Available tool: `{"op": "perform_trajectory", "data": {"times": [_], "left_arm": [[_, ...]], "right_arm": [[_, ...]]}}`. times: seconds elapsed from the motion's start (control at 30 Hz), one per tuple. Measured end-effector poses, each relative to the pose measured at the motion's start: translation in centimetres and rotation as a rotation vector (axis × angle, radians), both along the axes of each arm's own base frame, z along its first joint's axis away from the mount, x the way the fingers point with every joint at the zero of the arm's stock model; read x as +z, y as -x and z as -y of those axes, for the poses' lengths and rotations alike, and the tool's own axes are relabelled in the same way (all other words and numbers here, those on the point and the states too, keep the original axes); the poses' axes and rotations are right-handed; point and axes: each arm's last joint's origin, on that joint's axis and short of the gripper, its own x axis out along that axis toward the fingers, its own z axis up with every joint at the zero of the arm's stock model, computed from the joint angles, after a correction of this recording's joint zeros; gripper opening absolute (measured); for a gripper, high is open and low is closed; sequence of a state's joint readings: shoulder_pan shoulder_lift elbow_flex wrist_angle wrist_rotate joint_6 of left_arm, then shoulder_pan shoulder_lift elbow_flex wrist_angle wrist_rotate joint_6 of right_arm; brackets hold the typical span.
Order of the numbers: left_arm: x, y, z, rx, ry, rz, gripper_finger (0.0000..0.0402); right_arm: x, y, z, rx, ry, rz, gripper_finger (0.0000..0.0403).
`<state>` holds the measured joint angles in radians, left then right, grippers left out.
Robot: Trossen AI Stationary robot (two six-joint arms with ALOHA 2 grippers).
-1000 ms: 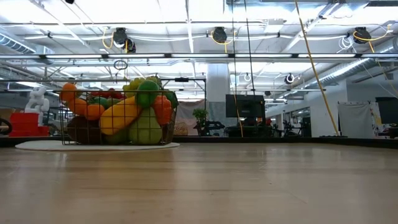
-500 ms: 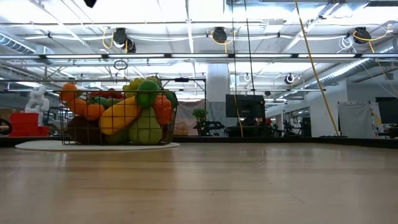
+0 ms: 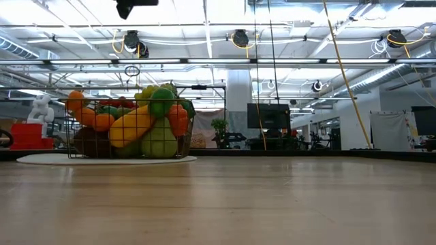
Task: Build produce basket
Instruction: Return to Home Position
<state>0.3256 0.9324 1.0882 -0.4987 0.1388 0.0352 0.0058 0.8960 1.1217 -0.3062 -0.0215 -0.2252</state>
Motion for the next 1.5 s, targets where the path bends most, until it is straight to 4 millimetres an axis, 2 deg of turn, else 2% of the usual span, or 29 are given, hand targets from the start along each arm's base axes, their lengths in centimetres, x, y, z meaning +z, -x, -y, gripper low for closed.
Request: {"op": "perform_trajectory", "data": {"times": [0.2,0.33,0.57,0.97,1.23,1.5], "left_arm": [[-0.9,-1.3,-0.6,0.031,-0.018,-0.053,0.0010],[-1.5,-2.1,-1.0,0.070,-0.074,-0.103,0.0010],[-2.1,-2.9,-1.4,0.136,-0.007,-0.125,0.0010],[-2.2,-3.1,-1.1,0.129,0.020,-0.122,0.0010],[-2.2,-3.1,-1.2,0.124,0.007,-0.125,0.0010],[-2.3,-3.1,-0.9,0.115,0.016,-0.128,0.0009]], "right_arm": [[-4.5,3.6,0.6,-0.070,-0.130,0.128,0.0000],[-7.7,4.7,0.7,-0.079,-0.144,0.173,0.0000],[-12.6,5.3,0.7,-0.092,-0.112,0.200,0.0000],[-17.9,5.8,0.7,-0.086,-0.078,0.309,0.0000],[-20.4,6.1,0.6,-0.084,-0.125,0.342,0.0000],[-19.3,7.0,0.6,-0.074,-0.133,0.480,0.0000]]}}
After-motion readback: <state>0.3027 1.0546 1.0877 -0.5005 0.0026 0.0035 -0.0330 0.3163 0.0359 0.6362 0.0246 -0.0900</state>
